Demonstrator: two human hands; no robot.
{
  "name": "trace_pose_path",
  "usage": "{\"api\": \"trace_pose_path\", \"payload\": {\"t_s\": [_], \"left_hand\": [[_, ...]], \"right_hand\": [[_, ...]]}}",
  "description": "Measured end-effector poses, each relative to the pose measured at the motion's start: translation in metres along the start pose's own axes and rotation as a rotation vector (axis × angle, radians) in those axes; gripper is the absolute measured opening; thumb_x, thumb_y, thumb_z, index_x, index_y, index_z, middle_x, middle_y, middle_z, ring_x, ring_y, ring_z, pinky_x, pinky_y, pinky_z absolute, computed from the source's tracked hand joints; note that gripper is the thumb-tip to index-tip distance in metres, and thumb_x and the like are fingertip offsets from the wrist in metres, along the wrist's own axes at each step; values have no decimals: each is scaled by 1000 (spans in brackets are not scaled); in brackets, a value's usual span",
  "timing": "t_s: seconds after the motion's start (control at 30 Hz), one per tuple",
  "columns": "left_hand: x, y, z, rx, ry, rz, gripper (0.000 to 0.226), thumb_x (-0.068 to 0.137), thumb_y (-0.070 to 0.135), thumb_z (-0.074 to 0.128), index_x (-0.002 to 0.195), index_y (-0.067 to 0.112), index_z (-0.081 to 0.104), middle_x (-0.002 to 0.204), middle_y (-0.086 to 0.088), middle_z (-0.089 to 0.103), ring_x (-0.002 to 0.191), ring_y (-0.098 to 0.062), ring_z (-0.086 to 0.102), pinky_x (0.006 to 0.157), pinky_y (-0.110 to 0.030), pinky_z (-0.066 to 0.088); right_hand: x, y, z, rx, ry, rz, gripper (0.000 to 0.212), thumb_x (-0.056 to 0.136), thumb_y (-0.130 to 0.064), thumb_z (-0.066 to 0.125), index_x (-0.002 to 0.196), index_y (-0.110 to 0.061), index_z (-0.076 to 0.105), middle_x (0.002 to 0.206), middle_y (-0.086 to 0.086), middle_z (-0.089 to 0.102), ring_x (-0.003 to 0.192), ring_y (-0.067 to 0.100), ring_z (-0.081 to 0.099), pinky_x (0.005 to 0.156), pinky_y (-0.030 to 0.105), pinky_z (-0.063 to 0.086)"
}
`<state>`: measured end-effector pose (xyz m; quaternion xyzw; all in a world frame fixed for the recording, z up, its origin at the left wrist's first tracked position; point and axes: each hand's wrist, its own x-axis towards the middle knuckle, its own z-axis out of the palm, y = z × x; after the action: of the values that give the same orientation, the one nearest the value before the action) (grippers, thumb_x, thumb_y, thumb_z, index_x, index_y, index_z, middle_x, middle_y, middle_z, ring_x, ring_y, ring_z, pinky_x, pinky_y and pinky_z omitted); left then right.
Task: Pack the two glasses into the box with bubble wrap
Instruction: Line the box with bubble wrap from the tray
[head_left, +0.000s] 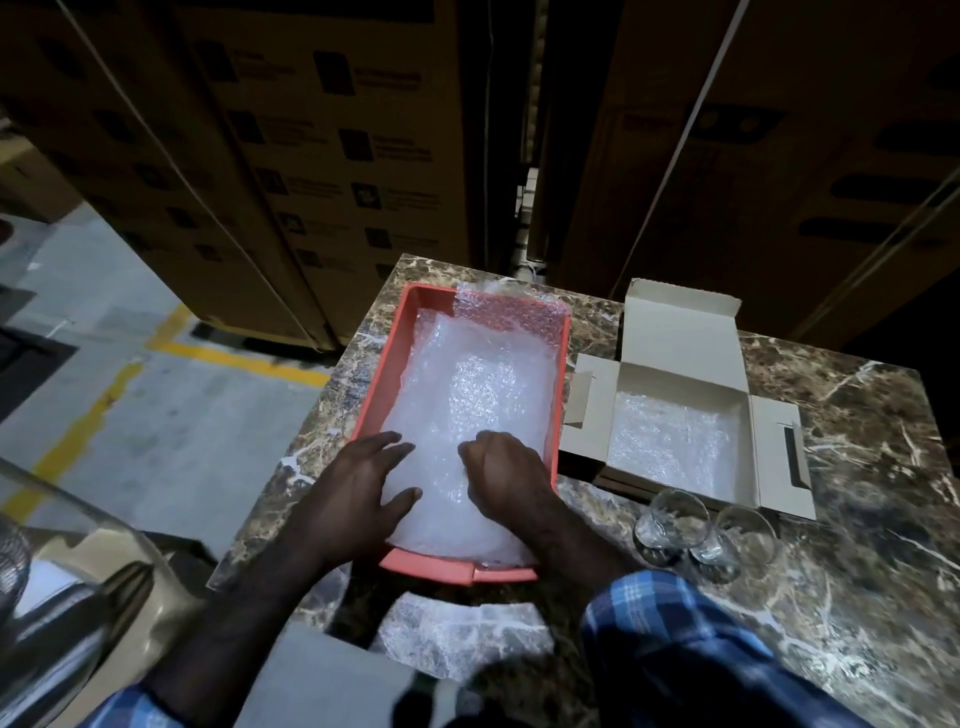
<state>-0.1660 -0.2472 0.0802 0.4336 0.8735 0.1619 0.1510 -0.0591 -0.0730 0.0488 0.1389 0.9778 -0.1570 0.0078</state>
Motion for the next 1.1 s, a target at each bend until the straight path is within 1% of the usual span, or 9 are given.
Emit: {"api": "trace_pose_path", "payload": {"t_s": [0.1, 0.23, 0.37, 0.53, 0.67, 0.77, 0.83, 0.93, 1.1], "left_hand": [[0, 1, -2, -60, 51, -31, 62, 89, 31, 74, 145, 17, 51, 154, -6, 42, 141, -25, 41, 114, -31, 30], [3, 6, -8, -136, 74, -73, 67, 85, 23, 78, 146, 19, 50, 154, -7, 43, 139, -24, 44, 112, -30, 33], [7, 16, -19, -297, 190, -104, 57, 78, 9, 82, 131, 22, 64, 109, -5, 70, 81, -14, 66, 80, -29, 52], [14, 27, -31, -548, 363, -180, 42, 83, 4, 77, 117, 28, 71, 92, 4, 73, 59, -1, 65, 66, -22, 54], [26, 43, -43, -1083, 380, -370, 19, 87, -4, 69, 100, 10, 70, 84, -12, 69, 65, -21, 69, 70, -34, 57], [33, 56, -53, -1306, 366, -373, 10, 89, -8, 63, 90, 0, 58, 75, -15, 56, 64, -21, 65, 70, -29, 58], [37, 65, -60, -1358, 355, -329, 14, 89, -10, 61, 97, 1, 58, 73, -13, 54, 62, -18, 66, 70, -28, 59], [40, 76, -73, -1362, 347, -258, 14, 89, -10, 61, 93, 3, 58, 80, -14, 54, 64, -17, 68, 71, -27, 58], [52, 86, -84, -1216, 242, 23, 46, 65, -8, 65, 101, 21, 64, 96, -3, 61, 85, -22, 63, 76, -30, 55]], "right_hand": [[6, 2, -14, 73, 80, 62, 8, 85, -4, 54, 80, -5, 61, 81, 14, 59, 78, 34, 55, 59, 33, 28], [12, 10, -34, 164, 111, 105, 13, 89, -10, 54, 86, -10, 67, 85, 10, 66, 82, 30, 57, 66, 38, 46], [10, 15, -48, 210, 121, 118, 11, 95, -13, 51, 93, -11, 61, 88, 8, 68, 83, 30, 59, 73, 41, 49], [-4, 16, -54, 302, 176, 77, 15, 101, -25, 48, 107, -14, 56, 96, 7, 69, 90, 30, 61, 80, 45, 49], [-26, 8, -64, 459, 99, 40, 58, 94, -60, 53, 142, -32, 39, 144, -4, 51, 132, 16, 43, 107, 38, 36], [-40, 1, -68, 412, 84, -49, 82, 82, -66, 66, 150, -35, 32, 155, -10, 37, 141, 10, 31, 112, 32, 25], [-44, 2, -64, 369, 199, -83, 68, 87, -48, 71, 146, -26, 44, 148, -5, 48, 136, 14, 40, 111, 34, 33], [-46, 10, -70, 446, 453, 17, 24, 95, -25, 62, 115, -13, 70, 112, 1, 72, 104, 18, 63, 89, 40, 52], [-52, 31, -116, 695, 381, 108, 16, 99, -21, 60, 106, -17, 74, 105, -7, 75, 101, 6, 68, 91, 34, 53]]}}
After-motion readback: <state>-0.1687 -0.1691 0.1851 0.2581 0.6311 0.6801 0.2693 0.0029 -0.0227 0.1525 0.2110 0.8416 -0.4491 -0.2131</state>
